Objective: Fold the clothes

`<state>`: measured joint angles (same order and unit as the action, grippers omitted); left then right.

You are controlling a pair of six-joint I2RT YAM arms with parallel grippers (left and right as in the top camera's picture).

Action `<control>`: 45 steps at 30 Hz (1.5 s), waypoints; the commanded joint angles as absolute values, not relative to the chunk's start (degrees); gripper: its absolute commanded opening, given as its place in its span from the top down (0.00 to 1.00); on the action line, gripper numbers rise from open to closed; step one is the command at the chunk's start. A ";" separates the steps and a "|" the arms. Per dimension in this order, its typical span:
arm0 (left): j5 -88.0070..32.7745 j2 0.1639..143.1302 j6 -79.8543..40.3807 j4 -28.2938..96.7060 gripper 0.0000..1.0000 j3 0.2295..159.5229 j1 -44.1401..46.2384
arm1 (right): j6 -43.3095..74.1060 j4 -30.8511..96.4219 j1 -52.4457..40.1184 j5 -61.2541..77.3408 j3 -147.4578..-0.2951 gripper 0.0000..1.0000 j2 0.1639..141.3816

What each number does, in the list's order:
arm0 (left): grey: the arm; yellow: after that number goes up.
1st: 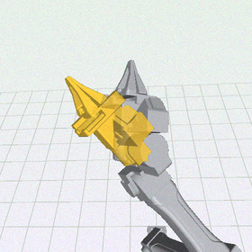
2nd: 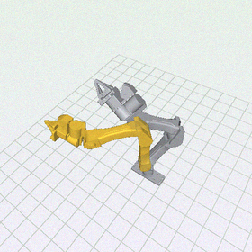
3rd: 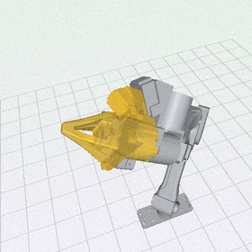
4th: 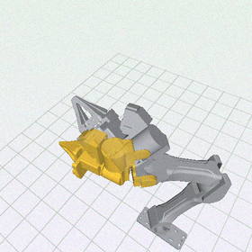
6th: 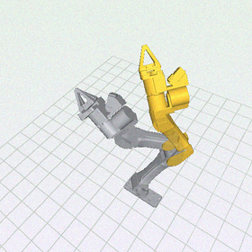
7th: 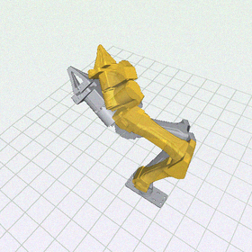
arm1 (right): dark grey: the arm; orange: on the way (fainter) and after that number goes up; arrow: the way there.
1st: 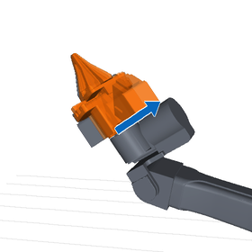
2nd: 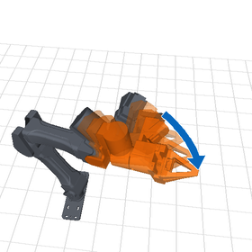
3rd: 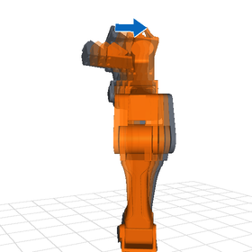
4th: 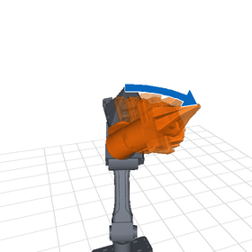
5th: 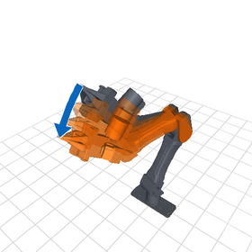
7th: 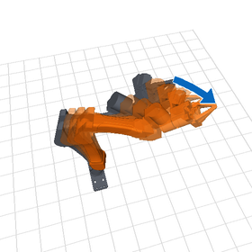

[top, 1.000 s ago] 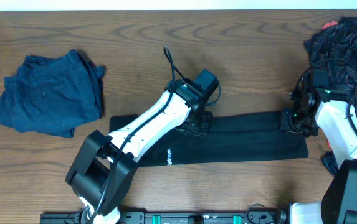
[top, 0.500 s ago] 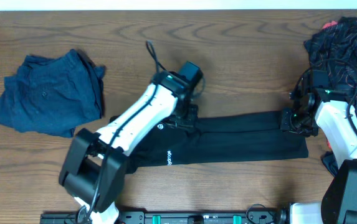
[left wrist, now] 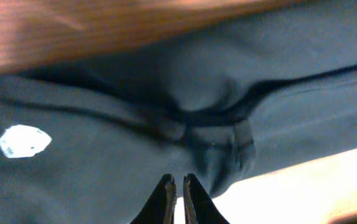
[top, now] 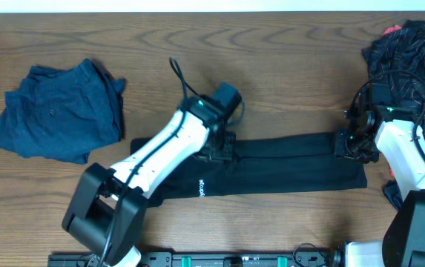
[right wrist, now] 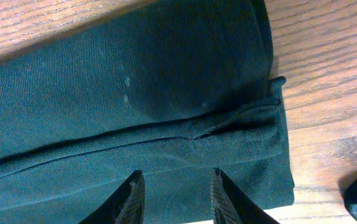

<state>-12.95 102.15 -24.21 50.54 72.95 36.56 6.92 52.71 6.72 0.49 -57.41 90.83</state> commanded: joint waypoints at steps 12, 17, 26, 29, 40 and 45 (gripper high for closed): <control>-12.75 102.98 -29.04 29.98 0.85 58.35 40.47 | 6.37 53.17 6.31 0.69 -57.08 0.66 90.06; -12.78 102.98 -29.02 29.52 0.76 58.33 40.47 | 6.37 53.17 6.31 0.67 -57.08 0.65 90.06; -10.07 99.59 -24.75 37.43 0.67 61.34 39.05 | 6.35 53.17 6.31 0.67 -57.08 0.64 90.06; -6.22 94.41 -20.32 40.05 0.67 63.22 37.71 | 6.35 53.08 6.31 0.67 -57.08 0.64 90.06; -3.31 86.02 -21.15 41.52 0.50 62.22 30.96 | 6.35 52.99 6.31 0.67 -57.08 0.64 90.06; -3.36 88.79 -22.83 41.58 0.50 58.33 27.44 | 6.42 54.04 6.37 -2.02 -57.08 0.60 90.06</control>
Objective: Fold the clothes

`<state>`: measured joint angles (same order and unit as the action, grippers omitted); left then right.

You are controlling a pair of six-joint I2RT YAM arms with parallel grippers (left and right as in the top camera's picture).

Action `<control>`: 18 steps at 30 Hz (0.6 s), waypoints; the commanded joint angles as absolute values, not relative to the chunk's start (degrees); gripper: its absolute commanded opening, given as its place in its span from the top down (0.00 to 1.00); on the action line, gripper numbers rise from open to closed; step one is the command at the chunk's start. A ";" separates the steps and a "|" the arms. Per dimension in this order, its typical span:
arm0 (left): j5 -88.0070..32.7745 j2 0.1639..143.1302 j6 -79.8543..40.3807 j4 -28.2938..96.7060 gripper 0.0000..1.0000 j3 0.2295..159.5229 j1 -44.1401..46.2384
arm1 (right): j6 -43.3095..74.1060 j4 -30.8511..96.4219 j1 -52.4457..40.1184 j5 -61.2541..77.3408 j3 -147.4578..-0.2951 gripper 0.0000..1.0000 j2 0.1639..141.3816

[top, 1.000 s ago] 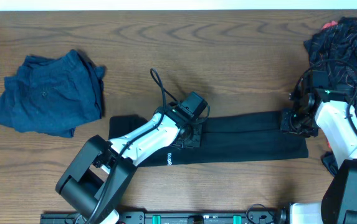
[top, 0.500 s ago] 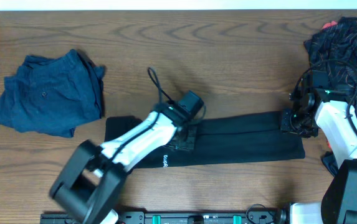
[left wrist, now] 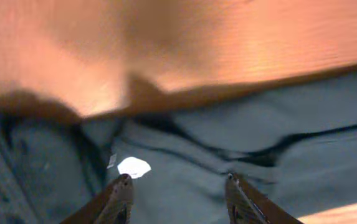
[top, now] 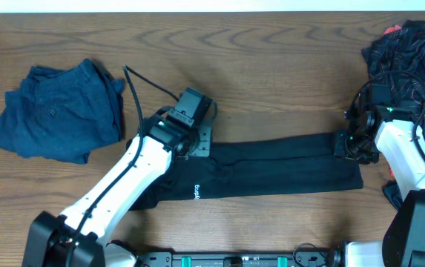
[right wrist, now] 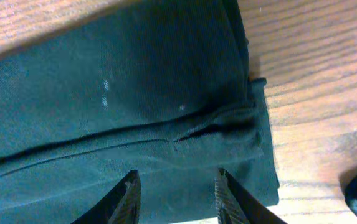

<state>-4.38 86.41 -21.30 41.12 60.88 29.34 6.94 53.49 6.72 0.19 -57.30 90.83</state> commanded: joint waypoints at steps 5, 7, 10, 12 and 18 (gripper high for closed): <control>-3.38 92.29 -23.29 41.32 0.50 54.54 24.99 | 8.12 54.87 6.37 -6.13 -57.08 0.53 90.06; -3.40 94.08 -23.29 41.34 0.50 53.54 24.43 | 8.12 55.11 6.44 -7.94 -57.08 0.50 90.06; -3.38 96.31 -23.24 41.36 0.50 52.90 24.27 | 9.67 54.59 7.09 -10.81 -57.01 0.48 90.13; -3.36 97.01 -23.20 41.34 0.50 52.90 24.27 | 9.63 53.49 7.88 -10.63 -56.71 0.48 90.15; -3.36 96.14 -23.22 41.32 0.50 54.08 22.04 | 8.88 48.90 10.92 -8.64 -52.75 0.53 91.20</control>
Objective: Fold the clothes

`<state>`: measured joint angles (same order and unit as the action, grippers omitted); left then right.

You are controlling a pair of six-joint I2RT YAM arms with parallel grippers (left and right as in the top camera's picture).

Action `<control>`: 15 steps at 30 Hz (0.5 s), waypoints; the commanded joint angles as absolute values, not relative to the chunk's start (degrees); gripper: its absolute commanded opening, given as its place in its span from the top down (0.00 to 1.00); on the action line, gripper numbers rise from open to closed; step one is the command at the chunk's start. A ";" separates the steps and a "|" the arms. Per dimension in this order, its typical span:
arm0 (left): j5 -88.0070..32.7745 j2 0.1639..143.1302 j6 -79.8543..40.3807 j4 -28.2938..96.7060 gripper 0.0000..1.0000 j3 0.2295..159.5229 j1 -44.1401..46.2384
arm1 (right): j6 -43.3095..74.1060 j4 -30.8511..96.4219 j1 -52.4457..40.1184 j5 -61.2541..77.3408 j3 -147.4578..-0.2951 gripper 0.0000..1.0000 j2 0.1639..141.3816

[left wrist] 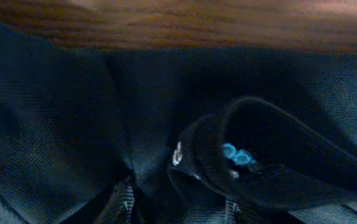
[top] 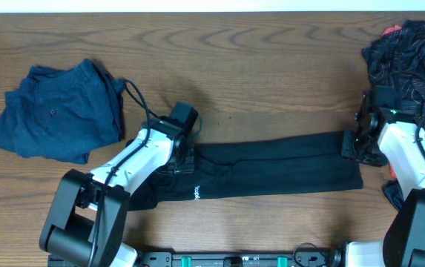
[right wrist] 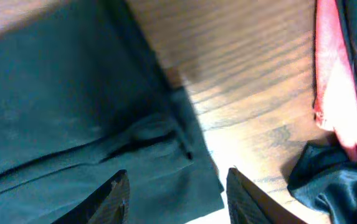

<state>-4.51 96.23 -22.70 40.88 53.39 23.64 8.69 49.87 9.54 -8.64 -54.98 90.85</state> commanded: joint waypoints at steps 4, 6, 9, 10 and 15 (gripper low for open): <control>-3.40 95.90 -23.20 41.39 0.50 54.08 20.64 | 6.55 42.61 11.73 -6.37 -48.25 0.44 92.49; -3.40 95.90 -23.22 41.34 0.50 54.08 20.53 | 6.55 39.57 11.73 -6.09 -46.50 0.44 92.88; -3.40 95.90 -23.22 41.56 0.50 54.08 20.53 | 6.55 35.86 11.70 -3.31 -44.73 0.43 93.03; -3.42 95.90 -23.22 41.58 0.50 54.08 20.53 | 6.52 34.89 11.73 -0.99 -44.14 0.43 93.03; -3.40 95.90 -23.22 41.56 0.50 54.08 20.53 | 6.55 33.82 11.70 3.09 -42.52 0.45 93.03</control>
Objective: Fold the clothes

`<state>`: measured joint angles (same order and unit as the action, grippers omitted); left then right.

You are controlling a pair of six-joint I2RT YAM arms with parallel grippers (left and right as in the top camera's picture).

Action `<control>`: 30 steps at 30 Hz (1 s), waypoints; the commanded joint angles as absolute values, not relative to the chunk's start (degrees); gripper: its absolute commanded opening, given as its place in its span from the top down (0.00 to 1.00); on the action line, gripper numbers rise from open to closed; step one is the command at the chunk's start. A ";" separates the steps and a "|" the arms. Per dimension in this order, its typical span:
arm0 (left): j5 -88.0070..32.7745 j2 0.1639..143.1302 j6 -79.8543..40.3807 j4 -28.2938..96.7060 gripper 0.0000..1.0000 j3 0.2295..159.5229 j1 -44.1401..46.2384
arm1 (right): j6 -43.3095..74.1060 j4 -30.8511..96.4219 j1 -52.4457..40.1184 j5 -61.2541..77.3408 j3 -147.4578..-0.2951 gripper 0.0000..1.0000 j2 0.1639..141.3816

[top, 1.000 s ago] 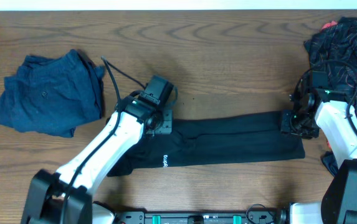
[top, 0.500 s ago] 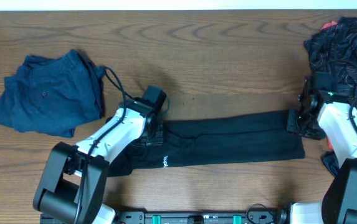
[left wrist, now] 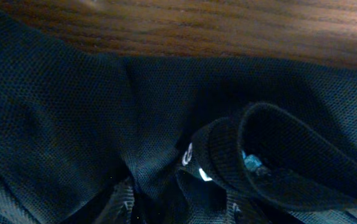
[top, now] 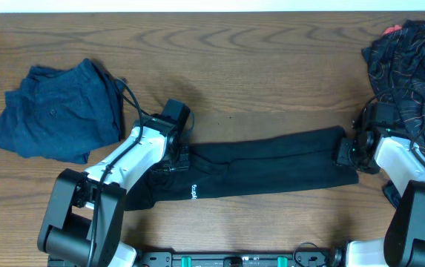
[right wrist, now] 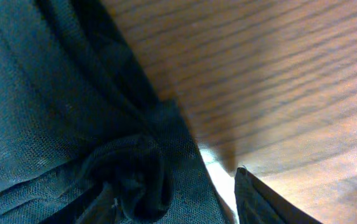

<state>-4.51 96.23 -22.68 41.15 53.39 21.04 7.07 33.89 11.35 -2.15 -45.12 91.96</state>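
Black pants [top: 271, 159] lie stretched left to right across the wooden table [top: 271, 74], waist at the left and leg hems at the right. My left gripper [top: 175, 156] is down on the waist end. In the left wrist view it [left wrist: 179, 208] is open, its fingertips [left wrist: 123, 200] pressed into the cloth on either side of a curled waistband fold [left wrist: 253, 143]. At the hem end sits my right gripper [top: 347, 152]. It [right wrist: 178, 208] is open and low, with a bunched hem corner [right wrist: 134, 174] between its fingers [right wrist: 256, 199].
A crumpled blue garment [top: 53, 111] lies at the back left. At the right edge a pile of dark patterned clothes [top: 409, 55] with some red in it sits close behind the right arm. Bare wood runs along the back of the table.
My right gripper has come back left and lower onto the hem corner, which now bunches between its open fingers. My left gripper has shifted slightly on the waistband, still open.
My left gripper was shut at the middle of the pants and the right was open over the hems. Then the left was open and further left. After that it was low on the waistband while the right stood just off the hem. Both now press on the ends.
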 commanded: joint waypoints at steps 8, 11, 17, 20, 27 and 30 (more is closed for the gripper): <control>-3.42 95.90 -23.22 41.56 0.50 54.08 20.53 | 6.57 33.61 11.73 3.09 -41.43 0.58 93.03; -4.38 95.90 -23.22 41.52 0.50 54.08 20.53 | 6.57 33.15 11.73 3.09 -41.43 0.72 93.03; -6.20 95.66 -23.18 41.54 0.50 54.13 20.53 | 6.68 31.97 11.73 3.05 -41.43 0.99 93.03; -6.20 94.54 -23.03 41.85 0.50 54.54 20.53 | 6.85 31.42 11.73 2.85 -41.45 0.99 93.01; -6.17 86.15 -22.96 43.66 0.44 58.08 20.53 | 13.78 30.70 13.82 -2.59 -44.01 0.99 92.82; -6.15 81.65 -22.96 42.89 0.38 58.22 20.53 | 15.99 32.53 16.19 -4.75 -47.99 0.99 92.73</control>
